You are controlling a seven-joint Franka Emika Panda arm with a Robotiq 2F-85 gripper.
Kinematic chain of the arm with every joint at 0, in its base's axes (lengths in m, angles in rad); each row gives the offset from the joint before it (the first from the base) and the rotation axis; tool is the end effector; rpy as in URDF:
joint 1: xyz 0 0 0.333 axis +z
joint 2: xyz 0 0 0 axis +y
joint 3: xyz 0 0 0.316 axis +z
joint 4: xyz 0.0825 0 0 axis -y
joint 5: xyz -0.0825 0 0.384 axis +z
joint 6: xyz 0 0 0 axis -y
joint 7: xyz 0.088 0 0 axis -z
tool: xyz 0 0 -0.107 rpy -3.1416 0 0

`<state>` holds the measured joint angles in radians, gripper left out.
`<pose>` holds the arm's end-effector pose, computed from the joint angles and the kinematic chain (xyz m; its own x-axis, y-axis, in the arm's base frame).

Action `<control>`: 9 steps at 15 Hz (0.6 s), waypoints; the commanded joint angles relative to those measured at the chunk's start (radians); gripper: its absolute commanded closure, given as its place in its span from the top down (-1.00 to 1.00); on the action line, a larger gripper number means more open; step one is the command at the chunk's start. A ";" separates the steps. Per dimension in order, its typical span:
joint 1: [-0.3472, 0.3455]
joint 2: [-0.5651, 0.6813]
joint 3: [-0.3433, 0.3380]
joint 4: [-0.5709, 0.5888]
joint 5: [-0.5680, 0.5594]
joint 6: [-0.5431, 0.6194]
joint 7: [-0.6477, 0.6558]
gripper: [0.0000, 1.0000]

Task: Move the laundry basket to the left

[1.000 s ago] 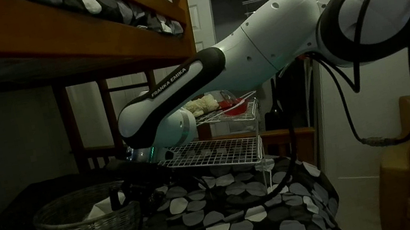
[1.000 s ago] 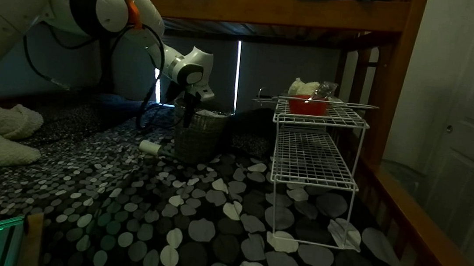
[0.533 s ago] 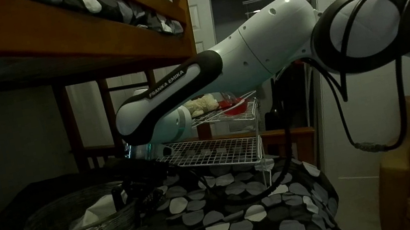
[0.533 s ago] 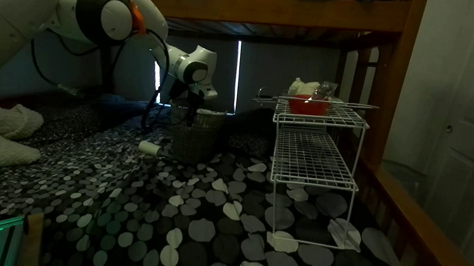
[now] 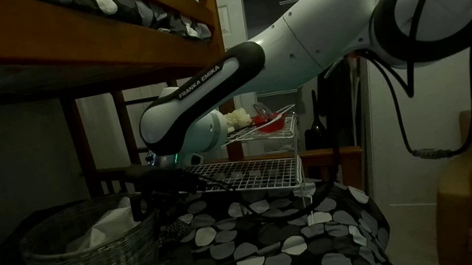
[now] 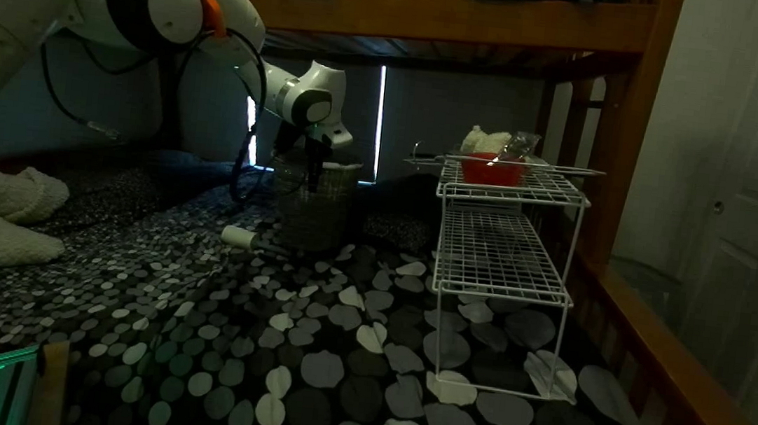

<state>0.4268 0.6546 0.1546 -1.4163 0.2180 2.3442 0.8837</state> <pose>0.6368 0.3925 0.3473 0.8914 -0.4490 -0.0615 -0.4384 -0.8199 -0.3682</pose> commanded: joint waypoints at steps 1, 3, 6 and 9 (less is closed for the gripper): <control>-0.043 -0.218 0.006 -0.243 0.028 0.069 -0.034 -0.88; -0.066 -0.306 0.013 -0.329 0.025 0.032 -0.040 -0.89; -0.065 -0.441 0.004 -0.464 -0.023 -0.001 -0.015 -0.89; -0.052 -0.582 -0.008 -0.611 -0.101 0.011 0.113 -0.90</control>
<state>0.3692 0.2656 0.1527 -1.8497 0.1833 2.3400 0.8848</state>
